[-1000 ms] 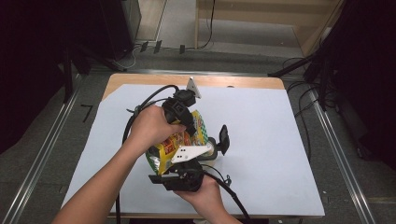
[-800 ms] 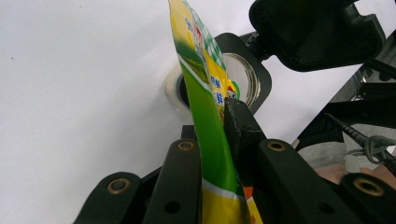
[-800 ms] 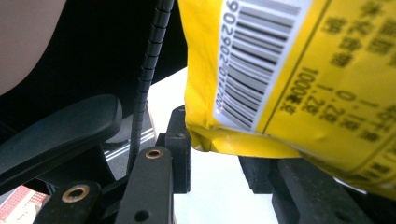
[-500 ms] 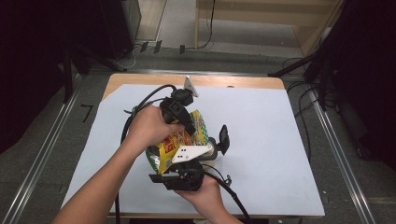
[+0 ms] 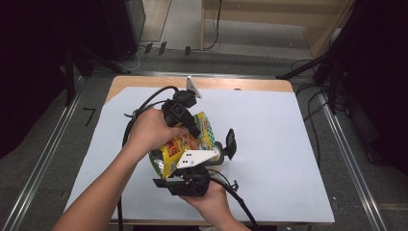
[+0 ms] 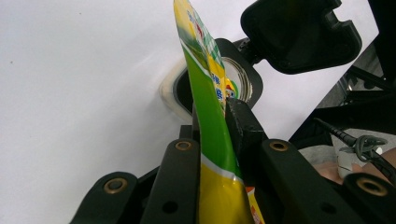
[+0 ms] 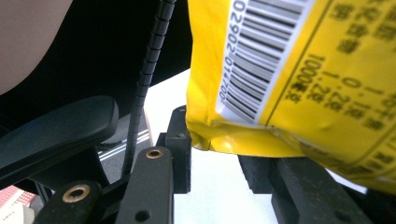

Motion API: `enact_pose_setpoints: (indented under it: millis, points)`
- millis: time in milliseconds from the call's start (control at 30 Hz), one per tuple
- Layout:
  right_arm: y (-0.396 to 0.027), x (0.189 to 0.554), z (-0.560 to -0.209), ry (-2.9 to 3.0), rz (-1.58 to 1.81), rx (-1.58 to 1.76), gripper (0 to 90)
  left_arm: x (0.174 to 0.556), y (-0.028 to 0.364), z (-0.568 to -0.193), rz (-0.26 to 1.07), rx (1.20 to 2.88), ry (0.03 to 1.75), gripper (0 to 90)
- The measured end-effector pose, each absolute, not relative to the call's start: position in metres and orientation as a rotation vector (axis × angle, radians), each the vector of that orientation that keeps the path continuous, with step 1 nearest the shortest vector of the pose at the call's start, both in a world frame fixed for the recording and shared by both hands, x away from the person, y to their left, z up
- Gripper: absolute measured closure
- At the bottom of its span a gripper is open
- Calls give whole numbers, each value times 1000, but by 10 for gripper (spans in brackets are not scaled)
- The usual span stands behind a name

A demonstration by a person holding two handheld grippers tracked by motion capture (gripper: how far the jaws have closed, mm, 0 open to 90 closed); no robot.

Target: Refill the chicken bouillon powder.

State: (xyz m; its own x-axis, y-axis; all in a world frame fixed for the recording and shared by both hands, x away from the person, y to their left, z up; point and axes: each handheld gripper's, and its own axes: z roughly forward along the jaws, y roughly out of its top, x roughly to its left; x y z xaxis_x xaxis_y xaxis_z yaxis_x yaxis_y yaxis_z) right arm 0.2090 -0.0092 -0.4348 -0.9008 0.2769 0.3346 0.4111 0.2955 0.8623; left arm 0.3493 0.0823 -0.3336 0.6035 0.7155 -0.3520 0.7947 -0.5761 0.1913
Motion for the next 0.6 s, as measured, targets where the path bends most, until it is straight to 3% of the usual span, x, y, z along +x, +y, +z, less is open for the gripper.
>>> enact_pose_setpoints:
  millis: [367,600]
  points:
    - [-8,208,-435,-2428,-1698,-638,686,346,83,-329,-290,2511,1212,847]
    - [-9,208,-434,-2427,-1688,-637,686,349,86,-333,-330,2494,1200,841]
